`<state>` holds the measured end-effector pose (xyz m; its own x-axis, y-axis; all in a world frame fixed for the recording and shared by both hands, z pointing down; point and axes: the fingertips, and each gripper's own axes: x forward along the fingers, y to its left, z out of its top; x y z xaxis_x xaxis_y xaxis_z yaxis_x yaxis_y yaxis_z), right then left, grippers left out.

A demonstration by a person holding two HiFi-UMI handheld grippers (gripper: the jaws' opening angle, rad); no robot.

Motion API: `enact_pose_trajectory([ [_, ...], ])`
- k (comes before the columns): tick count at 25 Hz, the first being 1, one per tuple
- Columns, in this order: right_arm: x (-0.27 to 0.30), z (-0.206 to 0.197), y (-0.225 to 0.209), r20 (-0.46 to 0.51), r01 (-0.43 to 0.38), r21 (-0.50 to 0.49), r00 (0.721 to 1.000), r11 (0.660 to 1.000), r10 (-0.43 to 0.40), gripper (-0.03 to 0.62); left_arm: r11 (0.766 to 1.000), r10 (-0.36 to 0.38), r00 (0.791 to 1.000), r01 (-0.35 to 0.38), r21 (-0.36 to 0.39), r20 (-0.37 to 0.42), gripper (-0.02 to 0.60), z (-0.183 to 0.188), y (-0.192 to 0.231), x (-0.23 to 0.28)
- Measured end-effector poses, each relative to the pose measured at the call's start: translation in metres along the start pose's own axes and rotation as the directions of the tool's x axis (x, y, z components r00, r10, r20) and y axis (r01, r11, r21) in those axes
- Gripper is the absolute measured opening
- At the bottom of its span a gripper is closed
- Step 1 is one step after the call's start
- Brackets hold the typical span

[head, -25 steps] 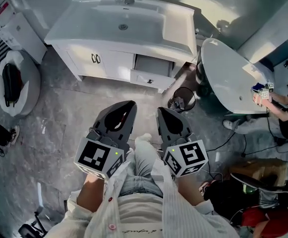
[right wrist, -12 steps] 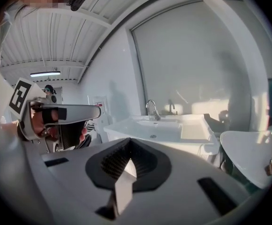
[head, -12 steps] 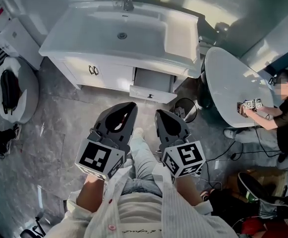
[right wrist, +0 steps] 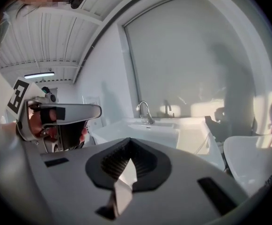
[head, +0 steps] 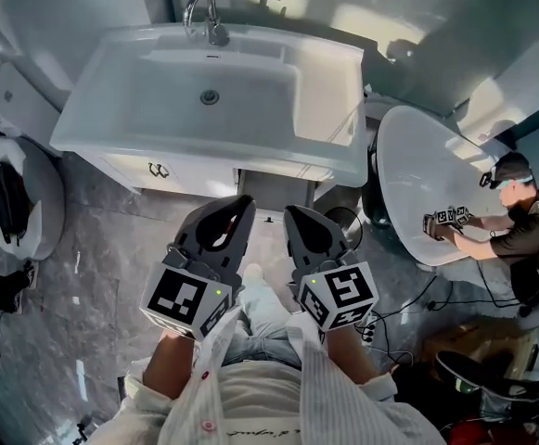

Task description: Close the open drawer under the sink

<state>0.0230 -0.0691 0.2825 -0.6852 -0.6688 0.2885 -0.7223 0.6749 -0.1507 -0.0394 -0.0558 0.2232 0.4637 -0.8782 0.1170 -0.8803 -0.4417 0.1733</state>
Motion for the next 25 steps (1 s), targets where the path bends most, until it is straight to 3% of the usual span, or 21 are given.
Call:
enact_pose_trajectory([
  [12, 0.048, 0.022, -0.039, -0.009, 0.023, -0.009, 1.000, 1.000, -0.023, 0.009, 0.999, -0.049, 0.999, 0.049, -0.003, 0.002, 0.018, 0.018, 0.028, 0.061],
  [25, 0.071, 0.034, -0.048, 0.003, 0.161, 0.043, 0.987, 0.986, -0.161, 0.009, 0.979, -0.203, 0.978, 0.204, 0.022, -0.044, 0.018, 0.028, 0.047, 0.086],
])
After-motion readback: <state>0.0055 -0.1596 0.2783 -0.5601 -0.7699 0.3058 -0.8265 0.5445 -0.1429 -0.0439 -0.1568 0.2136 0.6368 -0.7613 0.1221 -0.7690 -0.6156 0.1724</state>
